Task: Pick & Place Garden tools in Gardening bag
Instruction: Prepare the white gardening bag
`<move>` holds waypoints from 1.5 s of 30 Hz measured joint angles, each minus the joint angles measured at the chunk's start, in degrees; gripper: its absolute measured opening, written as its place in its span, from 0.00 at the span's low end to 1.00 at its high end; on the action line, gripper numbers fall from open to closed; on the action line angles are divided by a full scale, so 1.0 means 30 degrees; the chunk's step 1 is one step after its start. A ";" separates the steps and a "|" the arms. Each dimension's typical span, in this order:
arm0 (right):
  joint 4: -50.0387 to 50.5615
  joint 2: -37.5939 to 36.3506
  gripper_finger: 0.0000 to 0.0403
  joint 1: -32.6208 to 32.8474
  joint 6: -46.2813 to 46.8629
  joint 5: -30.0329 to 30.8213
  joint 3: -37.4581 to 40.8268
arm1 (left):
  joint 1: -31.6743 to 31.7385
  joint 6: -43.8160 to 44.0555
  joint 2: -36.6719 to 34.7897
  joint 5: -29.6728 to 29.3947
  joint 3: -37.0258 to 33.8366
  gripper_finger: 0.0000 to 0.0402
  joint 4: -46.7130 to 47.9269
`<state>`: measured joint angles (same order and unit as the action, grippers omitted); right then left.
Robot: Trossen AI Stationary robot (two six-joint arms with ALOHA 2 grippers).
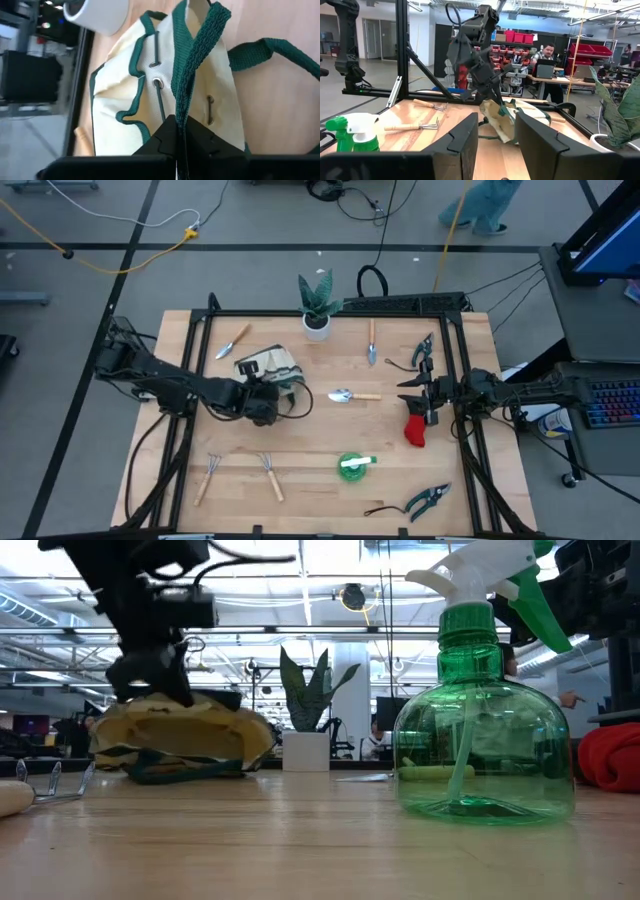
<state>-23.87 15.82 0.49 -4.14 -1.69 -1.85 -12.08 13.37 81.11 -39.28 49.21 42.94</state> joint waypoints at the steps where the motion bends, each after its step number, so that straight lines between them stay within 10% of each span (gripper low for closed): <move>1: -0.0034 -0.0001 0.31 -0.0001 0.0000 0.0000 0.0000 | 0.0000 0.0005 -0.0157 0.0424 0.0182 0.02 0.0012; 45: -0.0038 -0.0001 0.31 0.0001 0.0226 -0.0029 0.0004 | 0.1734 -0.1807 -0.0559 1.2267 0.6840 0.03 0.1800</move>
<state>-23.99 15.81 0.49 -3.46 -1.78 -1.84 -6.87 7.94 79.44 -2.48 69.73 48.34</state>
